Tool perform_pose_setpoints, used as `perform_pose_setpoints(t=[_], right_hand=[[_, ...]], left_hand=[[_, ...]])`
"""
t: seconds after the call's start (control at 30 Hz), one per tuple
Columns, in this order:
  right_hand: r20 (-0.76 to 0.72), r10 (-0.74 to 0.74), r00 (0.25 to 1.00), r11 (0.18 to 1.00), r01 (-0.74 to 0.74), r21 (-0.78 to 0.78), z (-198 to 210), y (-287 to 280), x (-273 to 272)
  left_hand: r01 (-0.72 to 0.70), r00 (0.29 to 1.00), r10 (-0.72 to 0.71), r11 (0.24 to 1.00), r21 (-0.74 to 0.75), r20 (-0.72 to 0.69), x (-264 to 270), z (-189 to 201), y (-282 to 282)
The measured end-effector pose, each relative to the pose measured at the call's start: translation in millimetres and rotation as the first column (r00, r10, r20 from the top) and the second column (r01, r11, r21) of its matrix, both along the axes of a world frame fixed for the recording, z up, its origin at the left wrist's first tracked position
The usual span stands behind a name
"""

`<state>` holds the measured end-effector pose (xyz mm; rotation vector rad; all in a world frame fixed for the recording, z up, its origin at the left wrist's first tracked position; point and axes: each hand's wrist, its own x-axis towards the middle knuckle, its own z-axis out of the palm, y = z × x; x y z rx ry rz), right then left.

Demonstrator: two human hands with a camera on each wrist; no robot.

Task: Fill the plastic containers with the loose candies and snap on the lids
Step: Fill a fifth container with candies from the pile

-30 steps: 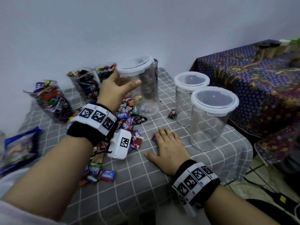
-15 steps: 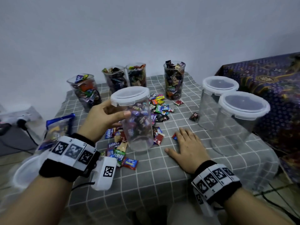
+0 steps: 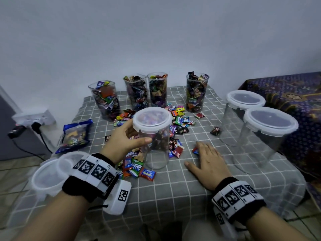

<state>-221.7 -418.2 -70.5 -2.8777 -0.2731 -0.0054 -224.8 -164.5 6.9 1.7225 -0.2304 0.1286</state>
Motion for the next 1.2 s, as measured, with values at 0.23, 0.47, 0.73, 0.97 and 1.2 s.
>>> perform_pose_setpoints(t=[0.23, 0.47, 0.73, 0.97, 1.2], right_hand=[[0.077, 0.051, 0.996, 0.955, -0.071, 0.287, 8, 1, -3], [0.372, 0.134, 0.919, 0.812, -0.317, 0.490, 55, 35, 3], [0.525, 0.288, 0.801, 0.774, -0.517, 0.365, 109, 72, 16], [0.566, 0.370, 0.737, 0.775, -0.581, 0.249, 91, 83, 18], [0.573, 0.311, 0.759, 0.731, -0.576, 0.365, 87, 84, 19]], left_hand=[[0.049, 0.990, -0.051, 0.999, -0.018, -0.130, -5, 3, 15], [-0.236, 0.963, 0.238, 0.971, 0.027, -0.130, -5, 33, 11], [-0.217, 0.952, 0.243, 0.965, 0.146, -0.185, 3, 31, -1], [-0.198, 0.944, 0.198, 0.980, 0.026, -0.263, 4, 23, 0], [-0.203, 0.947, 0.165, 0.972, -0.117, -0.275, 3, 20, -5]])
